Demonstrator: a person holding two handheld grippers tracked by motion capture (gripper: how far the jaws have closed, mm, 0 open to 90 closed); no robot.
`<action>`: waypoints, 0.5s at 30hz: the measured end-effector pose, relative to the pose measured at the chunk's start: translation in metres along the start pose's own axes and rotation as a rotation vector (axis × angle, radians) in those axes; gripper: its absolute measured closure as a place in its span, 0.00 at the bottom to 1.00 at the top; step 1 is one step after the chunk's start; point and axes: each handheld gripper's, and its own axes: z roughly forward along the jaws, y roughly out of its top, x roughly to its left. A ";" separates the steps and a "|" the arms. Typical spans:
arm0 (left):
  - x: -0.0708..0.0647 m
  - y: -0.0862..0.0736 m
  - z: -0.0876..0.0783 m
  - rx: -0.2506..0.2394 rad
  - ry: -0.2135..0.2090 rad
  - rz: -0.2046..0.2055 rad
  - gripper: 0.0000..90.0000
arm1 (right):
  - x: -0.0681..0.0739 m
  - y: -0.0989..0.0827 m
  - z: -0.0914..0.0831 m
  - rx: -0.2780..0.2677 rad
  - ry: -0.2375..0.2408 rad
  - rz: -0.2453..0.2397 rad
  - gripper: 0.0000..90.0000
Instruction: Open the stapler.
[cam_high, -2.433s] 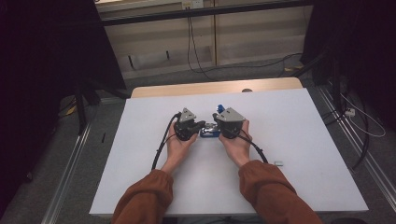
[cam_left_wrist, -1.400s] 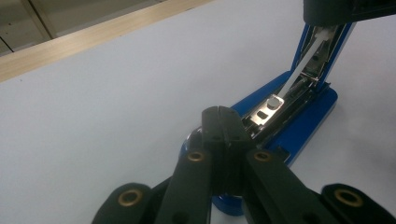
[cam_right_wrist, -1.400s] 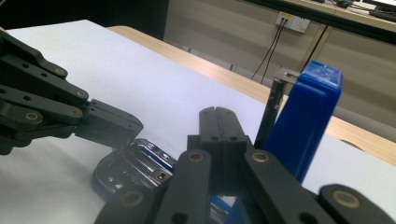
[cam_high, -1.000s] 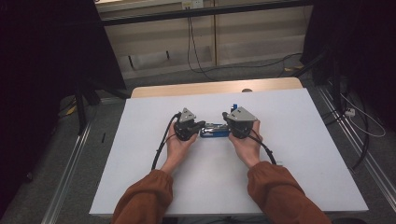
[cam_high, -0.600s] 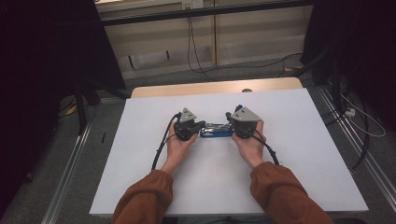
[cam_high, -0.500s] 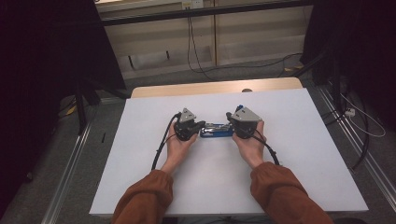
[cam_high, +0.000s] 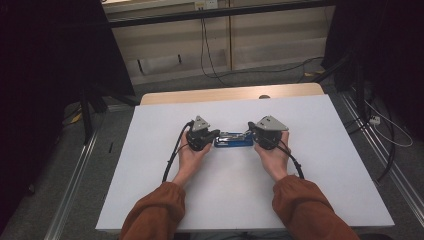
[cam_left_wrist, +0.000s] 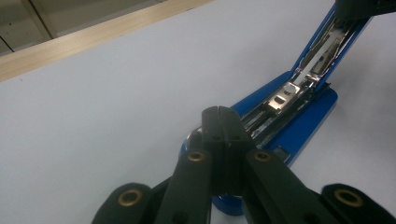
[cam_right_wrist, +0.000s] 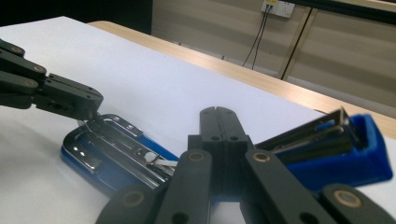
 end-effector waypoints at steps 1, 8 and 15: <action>0.000 0.000 0.000 0.000 0.000 0.001 1.00 | -0.001 0.000 0.000 0.001 -0.003 0.000 1.00; 0.000 0.000 0.000 0.000 0.000 0.000 1.00 | -0.010 -0.002 -0.003 0.023 -0.013 -0.003 1.00; 0.000 0.000 0.000 0.000 -0.001 0.000 1.00 | -0.019 -0.004 -0.006 0.044 -0.020 -0.008 1.00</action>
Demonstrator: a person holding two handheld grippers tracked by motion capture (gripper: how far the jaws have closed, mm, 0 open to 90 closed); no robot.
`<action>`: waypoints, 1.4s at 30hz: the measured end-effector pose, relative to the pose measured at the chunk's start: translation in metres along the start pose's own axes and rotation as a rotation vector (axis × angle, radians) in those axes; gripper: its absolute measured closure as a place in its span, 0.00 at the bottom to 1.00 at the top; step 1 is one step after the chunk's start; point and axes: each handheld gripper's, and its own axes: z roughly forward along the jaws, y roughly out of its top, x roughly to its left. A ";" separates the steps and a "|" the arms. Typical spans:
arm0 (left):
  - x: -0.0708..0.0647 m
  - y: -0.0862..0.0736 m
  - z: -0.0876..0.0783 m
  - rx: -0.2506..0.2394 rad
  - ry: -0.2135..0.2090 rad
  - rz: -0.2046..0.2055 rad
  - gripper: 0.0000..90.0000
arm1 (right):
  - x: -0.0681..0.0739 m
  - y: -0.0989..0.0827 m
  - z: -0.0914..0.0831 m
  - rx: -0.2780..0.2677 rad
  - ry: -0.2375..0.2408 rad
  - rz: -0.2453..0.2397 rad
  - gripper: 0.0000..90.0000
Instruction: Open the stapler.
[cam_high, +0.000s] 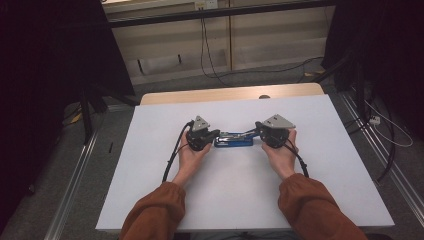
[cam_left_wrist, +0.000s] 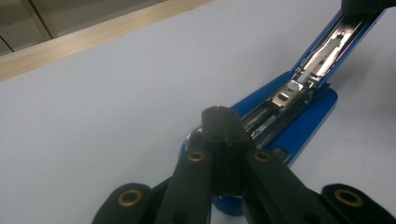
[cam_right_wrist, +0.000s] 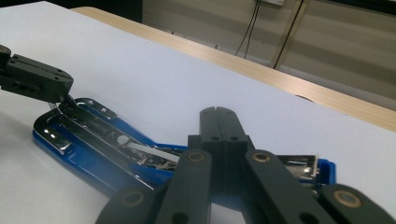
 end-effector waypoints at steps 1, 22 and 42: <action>0.000 0.000 0.000 0.000 0.000 0.000 1.00 | -0.001 0.000 -0.001 0.001 0.001 -0.003 1.00; 0.000 0.000 0.000 0.002 -0.004 -0.007 1.00 | -0.018 -0.009 -0.007 0.061 0.003 0.013 1.00; 0.001 0.000 0.000 0.001 -0.011 -0.006 1.00 | -0.019 -0.014 -0.002 0.087 0.011 0.015 1.00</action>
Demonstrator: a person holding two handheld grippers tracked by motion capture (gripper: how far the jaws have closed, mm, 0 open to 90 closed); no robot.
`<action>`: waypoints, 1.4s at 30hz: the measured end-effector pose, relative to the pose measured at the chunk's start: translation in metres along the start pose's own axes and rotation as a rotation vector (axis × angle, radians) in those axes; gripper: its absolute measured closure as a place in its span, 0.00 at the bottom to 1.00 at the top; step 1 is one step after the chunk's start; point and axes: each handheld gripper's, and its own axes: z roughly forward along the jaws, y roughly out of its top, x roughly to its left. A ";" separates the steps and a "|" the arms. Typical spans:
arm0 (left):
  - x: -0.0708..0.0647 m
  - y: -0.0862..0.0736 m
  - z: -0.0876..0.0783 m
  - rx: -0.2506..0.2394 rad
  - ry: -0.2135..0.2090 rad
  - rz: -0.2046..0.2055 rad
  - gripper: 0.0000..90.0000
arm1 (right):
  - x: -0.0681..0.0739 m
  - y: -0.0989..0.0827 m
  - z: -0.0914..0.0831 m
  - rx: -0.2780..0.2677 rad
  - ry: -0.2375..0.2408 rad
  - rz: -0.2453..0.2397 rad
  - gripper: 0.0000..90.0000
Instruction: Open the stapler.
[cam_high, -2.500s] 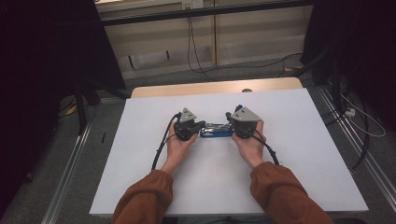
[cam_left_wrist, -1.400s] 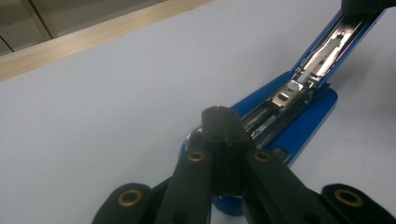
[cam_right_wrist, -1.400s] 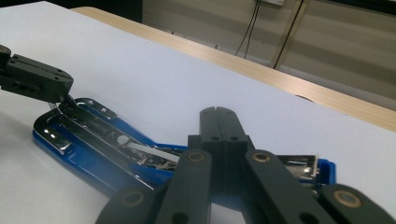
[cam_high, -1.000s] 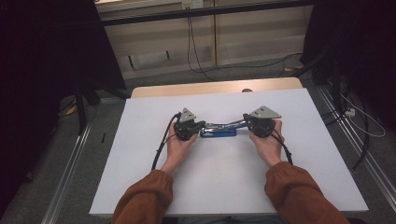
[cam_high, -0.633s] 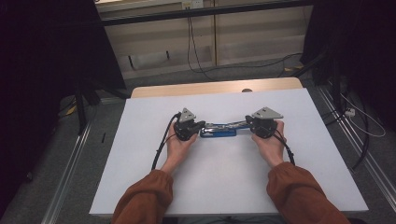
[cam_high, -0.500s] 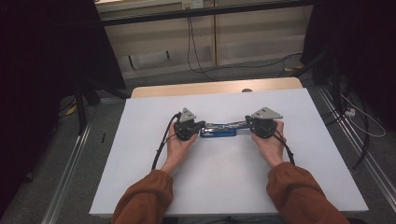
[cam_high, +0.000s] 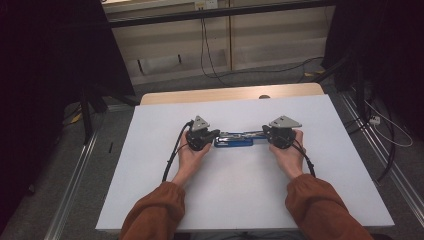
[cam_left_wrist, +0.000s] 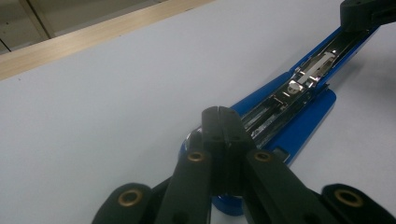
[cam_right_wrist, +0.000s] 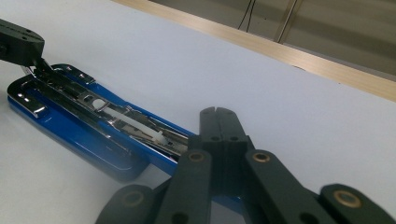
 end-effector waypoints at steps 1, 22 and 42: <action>0.000 0.000 0.000 -0.001 -0.001 -0.006 1.00 | 0.000 0.000 0.000 0.000 0.001 0.000 1.00; -0.007 0.010 -0.008 -0.063 -0.002 0.009 0.84 | -0.009 0.005 -0.009 -0.071 0.082 0.055 0.93; -0.015 0.008 -0.021 -0.015 0.038 -0.034 0.07 | -0.020 -0.003 -0.027 -0.099 0.152 0.086 0.33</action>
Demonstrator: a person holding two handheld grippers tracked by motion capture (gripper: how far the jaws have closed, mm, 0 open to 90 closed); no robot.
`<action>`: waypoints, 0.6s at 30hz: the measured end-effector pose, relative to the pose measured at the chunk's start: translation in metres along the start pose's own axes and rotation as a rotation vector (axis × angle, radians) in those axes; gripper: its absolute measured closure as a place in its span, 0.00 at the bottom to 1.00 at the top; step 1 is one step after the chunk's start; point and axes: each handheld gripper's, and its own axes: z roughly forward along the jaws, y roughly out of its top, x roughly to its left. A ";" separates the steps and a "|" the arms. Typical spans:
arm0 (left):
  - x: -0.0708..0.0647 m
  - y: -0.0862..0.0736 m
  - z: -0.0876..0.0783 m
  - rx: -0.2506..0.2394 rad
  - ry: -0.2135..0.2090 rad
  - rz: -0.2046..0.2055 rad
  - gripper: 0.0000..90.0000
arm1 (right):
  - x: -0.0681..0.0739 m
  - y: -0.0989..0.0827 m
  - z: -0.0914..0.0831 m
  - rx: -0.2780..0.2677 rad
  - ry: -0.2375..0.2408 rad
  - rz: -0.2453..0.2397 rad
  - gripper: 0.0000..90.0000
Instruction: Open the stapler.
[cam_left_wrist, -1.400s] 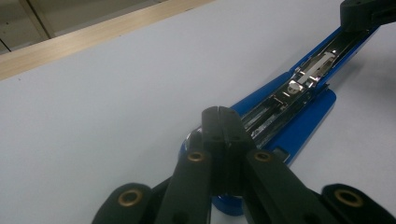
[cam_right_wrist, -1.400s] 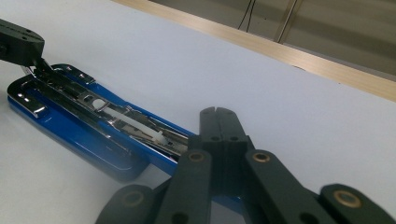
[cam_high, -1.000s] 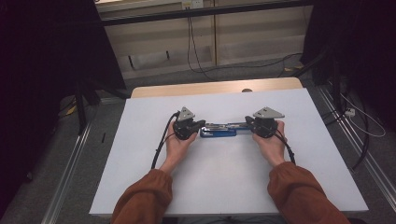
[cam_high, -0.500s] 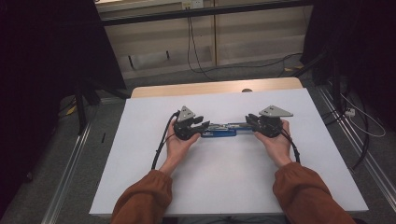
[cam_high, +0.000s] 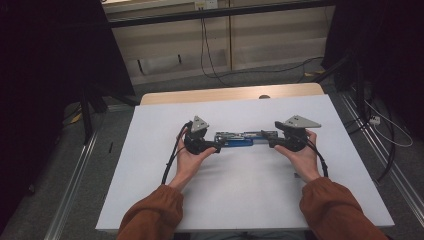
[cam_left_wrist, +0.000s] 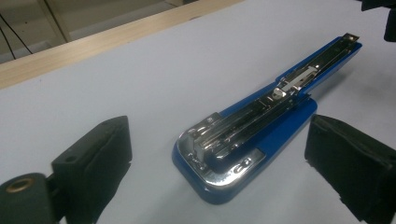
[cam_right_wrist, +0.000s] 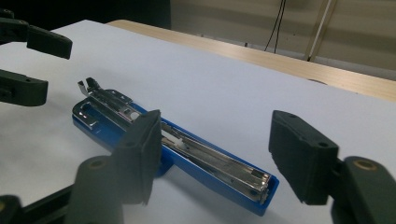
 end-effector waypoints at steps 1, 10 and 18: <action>0.000 -0.001 -0.002 -0.002 -0.003 0.004 0.06 | 0.001 0.000 -0.001 -0.004 0.004 0.001 0.30; 0.001 -0.005 -0.015 0.011 -0.026 0.005 0.05 | 0.003 -0.001 -0.010 -0.016 0.015 0.017 0.15; -0.003 -0.013 -0.033 -0.012 -0.002 0.016 0.05 | -0.001 -0.005 -0.025 -0.038 -0.007 0.010 0.13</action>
